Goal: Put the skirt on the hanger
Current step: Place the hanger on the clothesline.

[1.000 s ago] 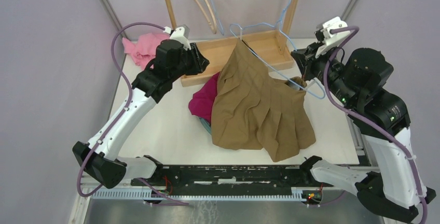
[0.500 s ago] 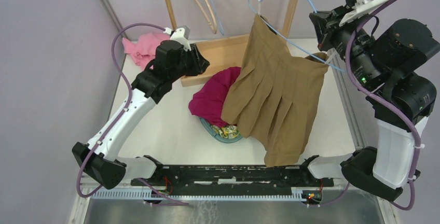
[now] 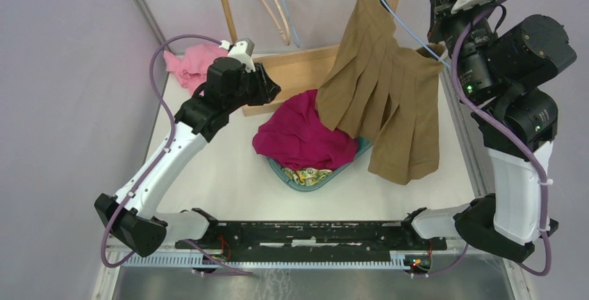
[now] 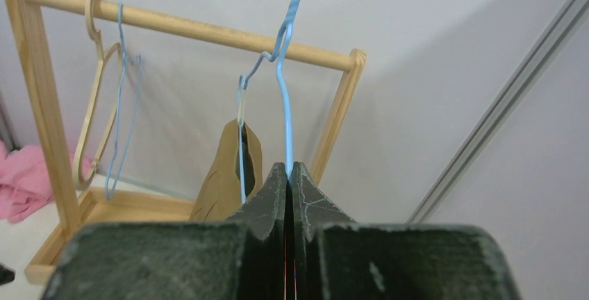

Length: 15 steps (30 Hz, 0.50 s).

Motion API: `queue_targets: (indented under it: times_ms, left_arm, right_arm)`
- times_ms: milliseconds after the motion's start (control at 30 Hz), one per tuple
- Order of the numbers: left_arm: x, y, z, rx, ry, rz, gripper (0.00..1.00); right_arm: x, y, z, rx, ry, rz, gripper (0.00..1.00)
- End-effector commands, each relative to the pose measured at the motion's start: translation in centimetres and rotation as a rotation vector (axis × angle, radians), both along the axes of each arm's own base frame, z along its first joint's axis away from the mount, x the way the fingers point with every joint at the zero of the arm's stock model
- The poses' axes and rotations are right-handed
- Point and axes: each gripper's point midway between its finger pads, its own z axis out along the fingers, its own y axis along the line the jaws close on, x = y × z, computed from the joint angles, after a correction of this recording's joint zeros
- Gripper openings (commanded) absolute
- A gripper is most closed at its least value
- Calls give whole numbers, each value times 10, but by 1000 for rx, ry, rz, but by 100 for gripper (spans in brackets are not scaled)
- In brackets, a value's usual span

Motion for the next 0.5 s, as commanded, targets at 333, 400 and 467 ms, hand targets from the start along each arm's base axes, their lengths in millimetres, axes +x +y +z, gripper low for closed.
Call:
queue_targets:
  times_ms: [333, 400, 467]
  left_arm:
    - [-17, -2, 11, -75, -11, -34, 40]
    - [-19, -1, 9, -74, -10, -34, 40]
    - [-20, 0, 6, -72, -7, -33, 40]
  right_arm:
    - [61, 24, 65, 66, -272, -64, 1]
    - [78, 24, 61, 85, -257, -53, 1]
    - [103, 17, 55, 130, -233, -43, 1]
